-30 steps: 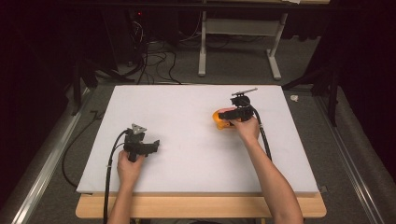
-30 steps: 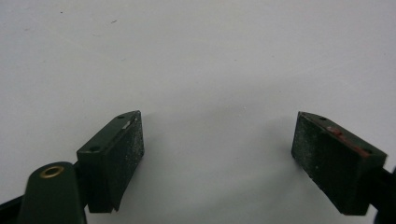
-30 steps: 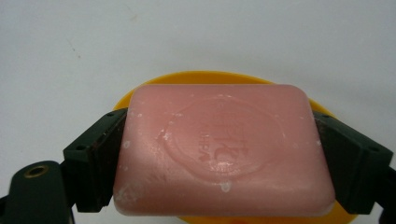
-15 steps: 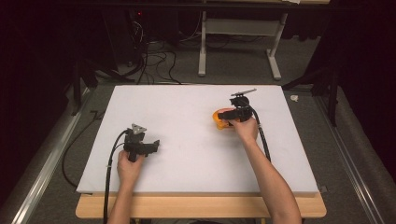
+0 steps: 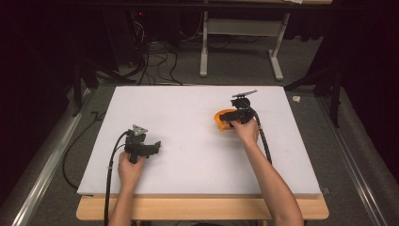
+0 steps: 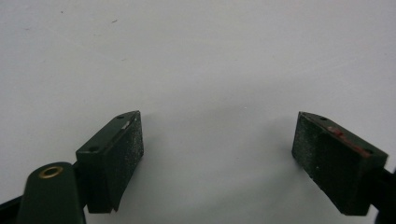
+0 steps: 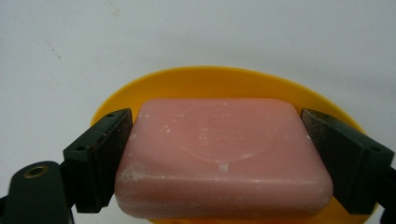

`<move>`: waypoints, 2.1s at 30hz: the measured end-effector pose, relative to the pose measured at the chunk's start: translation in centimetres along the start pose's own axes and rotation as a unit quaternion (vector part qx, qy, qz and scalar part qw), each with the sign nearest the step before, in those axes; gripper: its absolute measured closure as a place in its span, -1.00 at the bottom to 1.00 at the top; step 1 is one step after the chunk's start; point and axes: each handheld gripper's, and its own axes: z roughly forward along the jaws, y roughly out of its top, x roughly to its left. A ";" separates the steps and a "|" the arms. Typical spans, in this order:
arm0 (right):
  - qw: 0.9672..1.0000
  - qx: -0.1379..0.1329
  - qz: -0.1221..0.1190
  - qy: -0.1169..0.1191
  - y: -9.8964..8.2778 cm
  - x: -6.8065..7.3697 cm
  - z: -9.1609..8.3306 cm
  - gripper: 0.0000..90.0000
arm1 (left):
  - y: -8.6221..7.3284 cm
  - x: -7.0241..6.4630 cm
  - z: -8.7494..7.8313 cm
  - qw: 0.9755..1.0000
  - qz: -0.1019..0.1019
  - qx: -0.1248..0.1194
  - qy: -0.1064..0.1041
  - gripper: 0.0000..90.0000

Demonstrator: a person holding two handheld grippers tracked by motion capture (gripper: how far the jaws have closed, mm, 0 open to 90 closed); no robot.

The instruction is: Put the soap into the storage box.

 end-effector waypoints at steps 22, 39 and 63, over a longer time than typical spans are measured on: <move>0.999 -0.033 -0.032 -0.005 -0.1 0.3 -2.7 -0.70 | 0.0 0.0 0.0 1.000 0.000 0.000 0.000 -0.63; 0.997 -0.075 -0.034 0.000 -1.5 -1.5 -6.1 -0.65 | 0.0 0.0 0.0 1.000 0.000 0.000 0.001 -0.63; 0.991 -0.122 -0.048 0.013 -3.8 -3.1 -10.2 -0.58 | 0.0 0.0 0.0 1.000 0.000 0.000 0.000 -0.63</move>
